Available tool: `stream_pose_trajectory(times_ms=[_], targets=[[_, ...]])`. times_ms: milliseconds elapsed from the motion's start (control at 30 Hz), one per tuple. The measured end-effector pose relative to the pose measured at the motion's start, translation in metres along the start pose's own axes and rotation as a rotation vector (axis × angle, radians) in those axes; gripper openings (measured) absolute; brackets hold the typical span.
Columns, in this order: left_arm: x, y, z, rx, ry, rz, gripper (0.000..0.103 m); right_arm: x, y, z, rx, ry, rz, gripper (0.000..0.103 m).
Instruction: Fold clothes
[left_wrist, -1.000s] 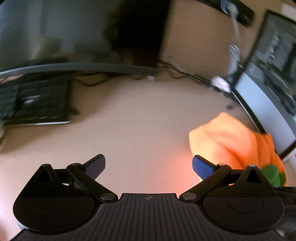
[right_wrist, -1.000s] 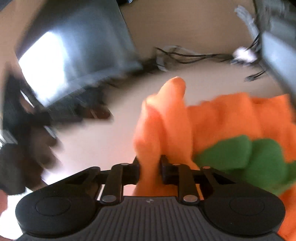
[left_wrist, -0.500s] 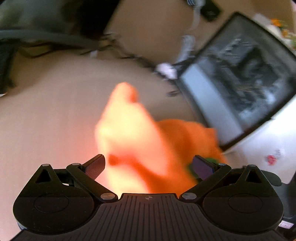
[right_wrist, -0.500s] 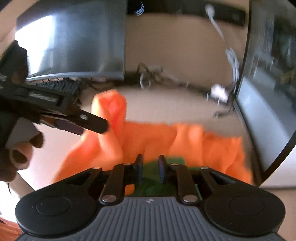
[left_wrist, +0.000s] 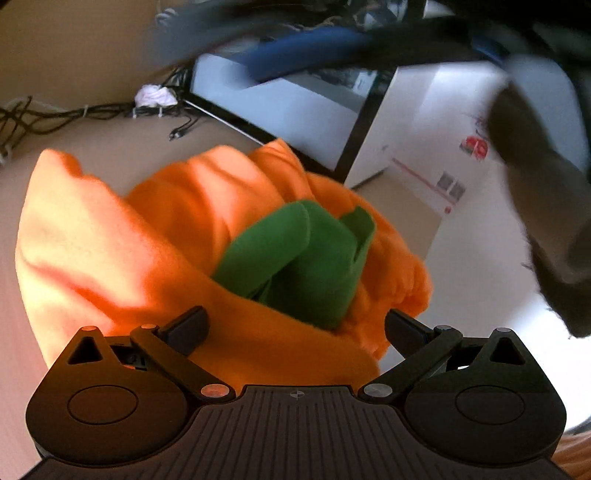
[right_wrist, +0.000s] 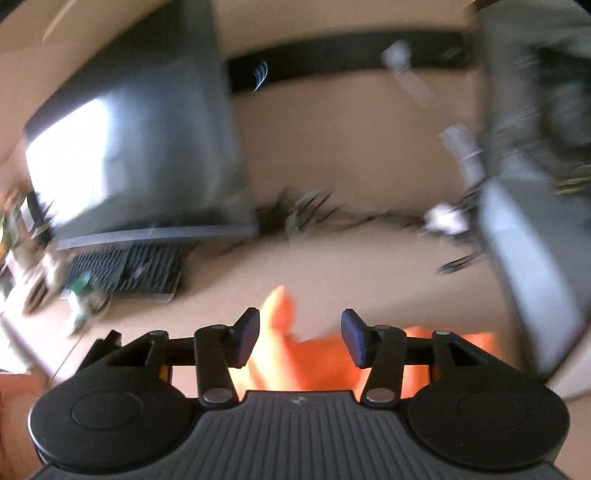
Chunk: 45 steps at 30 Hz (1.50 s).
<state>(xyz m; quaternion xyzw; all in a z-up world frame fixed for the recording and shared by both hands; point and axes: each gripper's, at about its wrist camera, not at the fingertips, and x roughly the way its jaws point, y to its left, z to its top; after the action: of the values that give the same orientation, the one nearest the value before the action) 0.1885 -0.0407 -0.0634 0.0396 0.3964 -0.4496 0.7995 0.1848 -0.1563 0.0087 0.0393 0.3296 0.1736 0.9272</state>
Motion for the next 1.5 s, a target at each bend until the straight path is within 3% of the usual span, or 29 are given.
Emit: stream_pose_trajectory(times_ms=[67,200,267,300,367,433,500,600,667,767,833,900,1000,1100,1233,1333,1433,1500], targets=[[0.002,-0.001,0.001,0.003,0.002,0.009,0.103,0.033,0.006,0.001,-0.042,0.078,0.031,0.059],[-0.007,-0.005,-0.009,0.027,0.008,0.049,0.103,0.083,0.004,-0.003,-0.052,0.204,0.180,0.055],[-0.017,-0.005,-0.015,0.024,0.004,0.065,0.103,0.093,0.007,-0.007,-0.075,0.219,0.215,0.013],[-0.022,-0.004,-0.019,0.017,0.001,0.072,0.103,0.091,0.010,-0.005,-0.077,0.205,0.215,0.007],[-0.041,0.003,-0.024,-0.013,-0.008,0.077,0.103,0.085,0.016,-0.002,-0.082,0.179,0.215,0.007],[-0.064,0.012,-0.029,-0.053,-0.026,0.068,0.103,0.063,0.015,-0.002,-0.086,0.137,0.185,0.006],[-0.097,0.022,-0.035,-0.094,-0.091,0.011,0.103,0.039,0.011,-0.007,-0.093,0.105,0.134,0.006],[-0.123,0.044,-0.039,-0.151,-0.165,-0.025,0.103,0.036,-0.002,-0.032,-0.126,0.151,0.006,0.007],[-0.121,0.060,-0.029,-0.197,-0.181,0.005,0.103,0.042,-0.008,-0.051,-0.165,0.184,-0.069,0.007],[-0.104,0.084,-0.006,-0.309,-0.193,-0.043,0.103,0.044,-0.001,-0.063,-0.251,0.153,-0.143,0.015],[-0.086,0.095,0.011,-0.385,-0.185,-0.138,0.103,0.036,0.015,-0.068,-0.378,0.111,-0.235,0.037],[-0.063,0.099,0.028,-0.431,-0.151,-0.204,0.103,0.026,0.031,-0.075,-0.520,0.069,-0.339,0.053],[-0.029,0.096,0.043,-0.461,-0.070,-0.257,0.103,0.005,0.051,-0.091,-0.693,0.040,-0.482,0.056],[-0.008,0.090,0.045,-0.463,-0.011,-0.264,0.103,-0.032,0.062,-0.095,-0.618,0.002,-0.505,0.056],[0.008,0.093,0.045,-0.521,0.036,-0.310,0.103,-0.057,0.086,-0.092,-0.336,-0.033,-0.355,0.065],[0.017,0.099,0.046,-0.594,0.069,-0.344,0.103,-0.029,0.105,-0.104,-0.267,0.001,-0.294,0.068],[0.021,0.101,0.048,-0.644,0.082,-0.345,0.103,0.009,0.107,-0.115,-0.232,0.062,-0.337,0.069],[0.018,0.101,0.048,-0.653,0.076,-0.337,0.103,0.026,0.102,-0.121,-0.267,0.091,-0.411,0.071]])
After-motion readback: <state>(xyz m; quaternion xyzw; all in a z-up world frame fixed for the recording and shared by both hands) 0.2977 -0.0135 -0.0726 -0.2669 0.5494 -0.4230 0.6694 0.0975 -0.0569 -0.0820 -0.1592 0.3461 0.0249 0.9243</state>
